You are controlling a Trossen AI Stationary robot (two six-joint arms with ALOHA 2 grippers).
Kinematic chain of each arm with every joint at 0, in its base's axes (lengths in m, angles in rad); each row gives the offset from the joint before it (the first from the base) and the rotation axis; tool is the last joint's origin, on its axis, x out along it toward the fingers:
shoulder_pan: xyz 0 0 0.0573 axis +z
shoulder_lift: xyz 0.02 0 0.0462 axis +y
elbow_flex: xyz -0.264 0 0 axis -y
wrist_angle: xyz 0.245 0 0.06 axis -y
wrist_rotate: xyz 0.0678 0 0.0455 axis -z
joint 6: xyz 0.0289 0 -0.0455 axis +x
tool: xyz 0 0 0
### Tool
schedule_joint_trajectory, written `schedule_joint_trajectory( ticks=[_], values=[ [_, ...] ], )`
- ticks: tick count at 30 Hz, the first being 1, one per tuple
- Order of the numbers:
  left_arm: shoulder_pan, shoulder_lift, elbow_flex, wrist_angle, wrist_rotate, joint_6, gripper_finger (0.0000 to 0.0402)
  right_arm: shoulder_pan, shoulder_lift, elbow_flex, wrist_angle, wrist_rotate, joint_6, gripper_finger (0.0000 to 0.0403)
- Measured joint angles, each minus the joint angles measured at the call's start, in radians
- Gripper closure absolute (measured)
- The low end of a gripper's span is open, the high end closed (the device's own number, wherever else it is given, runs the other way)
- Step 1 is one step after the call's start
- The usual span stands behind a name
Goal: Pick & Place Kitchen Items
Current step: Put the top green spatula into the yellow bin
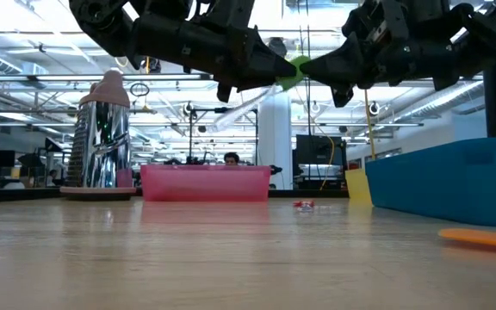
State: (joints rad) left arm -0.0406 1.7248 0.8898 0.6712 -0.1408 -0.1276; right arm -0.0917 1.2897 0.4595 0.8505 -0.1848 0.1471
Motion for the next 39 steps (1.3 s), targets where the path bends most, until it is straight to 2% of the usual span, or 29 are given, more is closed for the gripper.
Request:
schedule_joint_trajectory(
  ticks=[6,13,15,19,23,26,29,33,39],
  values=[
    [0.000,0.000,0.000,-0.017,-0.006,-0.012,0.0315,0.000,-0.072,0.000,-0.150,0.000,0.044,0.0399],
    [0.000,0.000,0.000,-0.026,-0.021,-0.012,0.0314,-0.024,-0.305,0.000,-0.441,0.011,0.046,0.0399],
    [0.000,0.000,0.000,-0.025,-0.022,-0.012,0.0314,-0.036,-0.378,0.000,-0.548,0.073,0.044,0.0399],
    [0.000,0.000,0.000,-0.026,-0.022,-0.011,0.0314,-0.080,-0.523,0.000,-0.750,0.262,0.021,0.0399],
    [0.000,0.000,0.000,-0.026,-0.023,-0.010,0.0314,-0.150,-0.639,0.000,-0.926,0.355,-0.016,0.0399],
    [0.000,0.000,0.000,-0.025,-0.023,-0.004,0.0314,-0.205,-0.699,0.000,-0.970,0.397,-0.013,0.0399],
    [0.002,0.000,0.000,-0.025,-0.024,-0.005,0.0314,-0.256,-0.741,0.001,-0.968,0.453,-0.013,0.0399],
    [0.002,0.000,0.000,-0.025,-0.024,-0.005,0.0314,-0.320,-0.764,0.001,-1.000,0.606,-0.038,0.0399],
    [0.002,0.000,0.000,-0.025,-0.024,-0.003,0.0314,-0.380,-0.746,0.001,-1.162,0.806,0.025,0.0399]
  ],
)
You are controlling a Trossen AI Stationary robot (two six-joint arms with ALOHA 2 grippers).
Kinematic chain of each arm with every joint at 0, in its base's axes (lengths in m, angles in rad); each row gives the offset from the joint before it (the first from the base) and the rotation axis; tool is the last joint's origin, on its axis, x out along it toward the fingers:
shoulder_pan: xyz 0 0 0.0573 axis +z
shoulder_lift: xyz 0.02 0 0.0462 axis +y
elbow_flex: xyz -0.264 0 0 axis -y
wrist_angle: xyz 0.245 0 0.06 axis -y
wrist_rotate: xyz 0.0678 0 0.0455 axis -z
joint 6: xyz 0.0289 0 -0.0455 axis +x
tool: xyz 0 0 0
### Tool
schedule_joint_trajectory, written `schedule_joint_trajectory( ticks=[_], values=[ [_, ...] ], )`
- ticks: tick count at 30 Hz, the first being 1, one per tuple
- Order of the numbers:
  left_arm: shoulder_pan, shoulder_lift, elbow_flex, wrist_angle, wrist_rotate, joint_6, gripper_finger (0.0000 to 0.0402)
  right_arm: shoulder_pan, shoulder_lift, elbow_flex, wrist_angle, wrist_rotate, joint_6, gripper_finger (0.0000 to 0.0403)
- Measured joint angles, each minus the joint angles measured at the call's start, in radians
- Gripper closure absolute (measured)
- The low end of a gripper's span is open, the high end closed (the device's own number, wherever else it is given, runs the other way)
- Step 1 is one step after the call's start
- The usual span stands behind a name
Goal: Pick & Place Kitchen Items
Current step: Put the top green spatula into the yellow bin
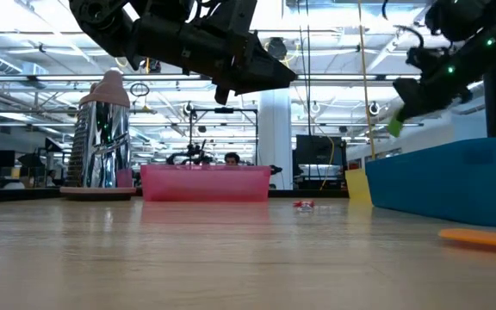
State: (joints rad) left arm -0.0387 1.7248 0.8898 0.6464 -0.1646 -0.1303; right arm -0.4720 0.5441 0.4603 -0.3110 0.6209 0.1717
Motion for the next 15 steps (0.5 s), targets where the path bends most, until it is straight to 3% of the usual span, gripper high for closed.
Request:
schedule_joint_trajectory(
  ticks=[6,15],
  values=[
    [0.000,0.000,0.000,0.000,0.000,0.005,0.0314,-0.042,0.041,-0.001,-0.111,0.039,0.118,0.0399],
    [0.000,0.000,0.000,0.000,0.000,0.004,0.0314,-0.071,0.105,-0.116,0.022,0.032,0.158,0.0399]
  ],
)
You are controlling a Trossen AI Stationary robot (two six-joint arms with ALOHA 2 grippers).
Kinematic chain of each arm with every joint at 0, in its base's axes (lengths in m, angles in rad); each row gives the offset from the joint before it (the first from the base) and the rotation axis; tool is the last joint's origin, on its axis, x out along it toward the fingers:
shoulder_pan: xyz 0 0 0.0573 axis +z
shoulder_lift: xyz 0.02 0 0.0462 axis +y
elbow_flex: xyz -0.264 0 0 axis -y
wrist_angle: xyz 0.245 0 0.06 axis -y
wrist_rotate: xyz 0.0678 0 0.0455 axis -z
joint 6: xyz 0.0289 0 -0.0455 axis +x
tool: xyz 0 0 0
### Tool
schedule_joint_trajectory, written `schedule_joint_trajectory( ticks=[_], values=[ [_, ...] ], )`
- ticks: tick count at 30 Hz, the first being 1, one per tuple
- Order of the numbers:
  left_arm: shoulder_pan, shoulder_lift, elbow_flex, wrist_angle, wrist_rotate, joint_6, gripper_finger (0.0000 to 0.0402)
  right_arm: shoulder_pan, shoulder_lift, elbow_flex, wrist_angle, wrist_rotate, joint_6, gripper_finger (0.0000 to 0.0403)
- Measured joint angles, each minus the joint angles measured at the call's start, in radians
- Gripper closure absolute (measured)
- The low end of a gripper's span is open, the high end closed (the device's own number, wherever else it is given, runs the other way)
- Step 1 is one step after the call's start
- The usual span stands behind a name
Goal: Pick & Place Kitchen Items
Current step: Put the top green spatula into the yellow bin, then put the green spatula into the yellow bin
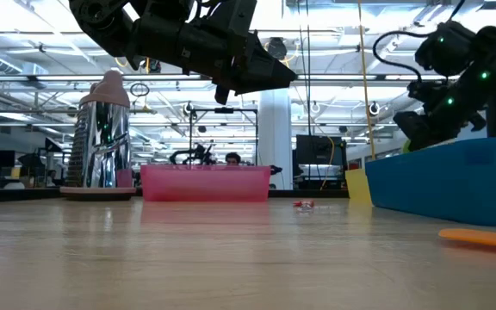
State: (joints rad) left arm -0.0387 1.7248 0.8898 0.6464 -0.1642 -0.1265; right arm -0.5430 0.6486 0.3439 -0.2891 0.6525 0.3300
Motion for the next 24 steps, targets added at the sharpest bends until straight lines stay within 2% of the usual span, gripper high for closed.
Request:
schedule_joint_trajectory(
  ticks=[10,14,24],
  values=[
    [0.000,0.000,0.000,0.000,0.000,-0.001,0.0314,0.000,0.018,-0.104,0.158,-0.003,-0.029,0.0398],
    [0.000,0.000,0.000,0.000,0.000,-0.002,0.0314,0.000,0.018,-0.128,0.159,-0.058,-0.022,0.0396],
    [0.000,0.000,0.000,0.000,0.001,-0.002,0.0314,0.000,0.018,-0.135,0.158,-0.080,-0.027,0.0319]
  ],
)
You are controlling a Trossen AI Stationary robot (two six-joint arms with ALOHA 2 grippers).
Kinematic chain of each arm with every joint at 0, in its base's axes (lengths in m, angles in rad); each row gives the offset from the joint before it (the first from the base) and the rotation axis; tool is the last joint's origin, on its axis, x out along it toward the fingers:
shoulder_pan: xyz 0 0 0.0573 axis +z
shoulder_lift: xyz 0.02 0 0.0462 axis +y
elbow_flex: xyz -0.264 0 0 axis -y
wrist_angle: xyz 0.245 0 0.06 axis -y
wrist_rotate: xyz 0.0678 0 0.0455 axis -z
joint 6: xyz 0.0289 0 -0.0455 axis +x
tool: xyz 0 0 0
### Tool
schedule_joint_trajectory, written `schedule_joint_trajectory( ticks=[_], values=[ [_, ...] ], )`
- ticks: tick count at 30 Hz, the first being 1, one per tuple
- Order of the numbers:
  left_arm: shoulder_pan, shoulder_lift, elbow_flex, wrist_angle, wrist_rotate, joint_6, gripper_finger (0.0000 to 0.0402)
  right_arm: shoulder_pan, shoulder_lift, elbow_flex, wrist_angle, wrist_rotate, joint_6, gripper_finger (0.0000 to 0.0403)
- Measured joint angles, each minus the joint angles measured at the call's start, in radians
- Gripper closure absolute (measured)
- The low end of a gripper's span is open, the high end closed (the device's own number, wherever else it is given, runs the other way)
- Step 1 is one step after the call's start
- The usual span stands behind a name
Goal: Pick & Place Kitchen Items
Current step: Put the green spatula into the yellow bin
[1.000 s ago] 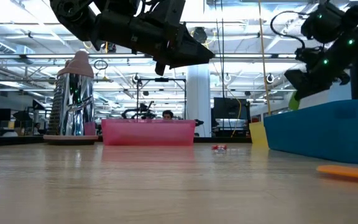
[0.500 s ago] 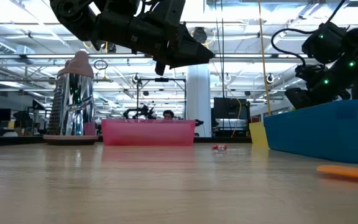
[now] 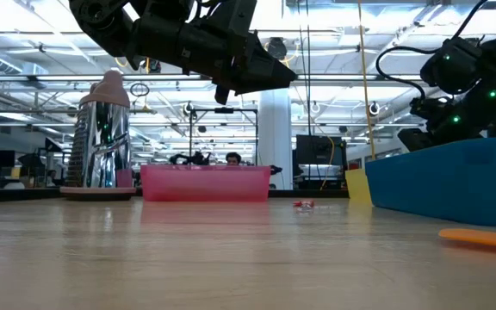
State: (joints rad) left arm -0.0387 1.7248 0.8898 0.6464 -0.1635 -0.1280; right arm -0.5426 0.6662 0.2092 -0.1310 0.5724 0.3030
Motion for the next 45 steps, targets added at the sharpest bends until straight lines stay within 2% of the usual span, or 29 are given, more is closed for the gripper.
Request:
schedule_joint_trajectory(
  ticks=[9,13,19,23,30,36,45],
  values=[
    [0.000,0.000,0.000,0.000,0.000,0.000,0.0314,0.001,0.000,0.000,0.060,-0.024,-0.033,0.0279],
    [0.000,0.000,0.000,-0.004,0.000,0.000,0.0314,0.001,0.000,0.000,0.205,-0.191,-0.084,0.0276],
    [0.000,0.000,0.000,-0.041,0.001,-0.040,0.0314,0.019,0.000,0.000,0.447,-0.537,-0.102,0.0275],
    [0.000,0.000,0.000,-0.054,0.001,-0.043,0.0314,0.089,0.000,0.000,0.522,-0.655,-0.102,0.0275],
    [0.000,0.000,0.000,-0.053,0.001,-0.079,0.0314,0.243,0.000,0.000,0.554,-0.682,-0.024,0.0275],
    [-0.017,0.000,0.000,-0.076,0.000,-0.132,0.0314,0.357,0.000,0.000,0.583,-0.681,-0.019,0.0275],
    [-0.124,0.000,0.000,-0.088,-0.002,-0.213,0.0314,0.437,0.000,0.000,0.636,-0.676,-0.048,0.0275]
  ],
)
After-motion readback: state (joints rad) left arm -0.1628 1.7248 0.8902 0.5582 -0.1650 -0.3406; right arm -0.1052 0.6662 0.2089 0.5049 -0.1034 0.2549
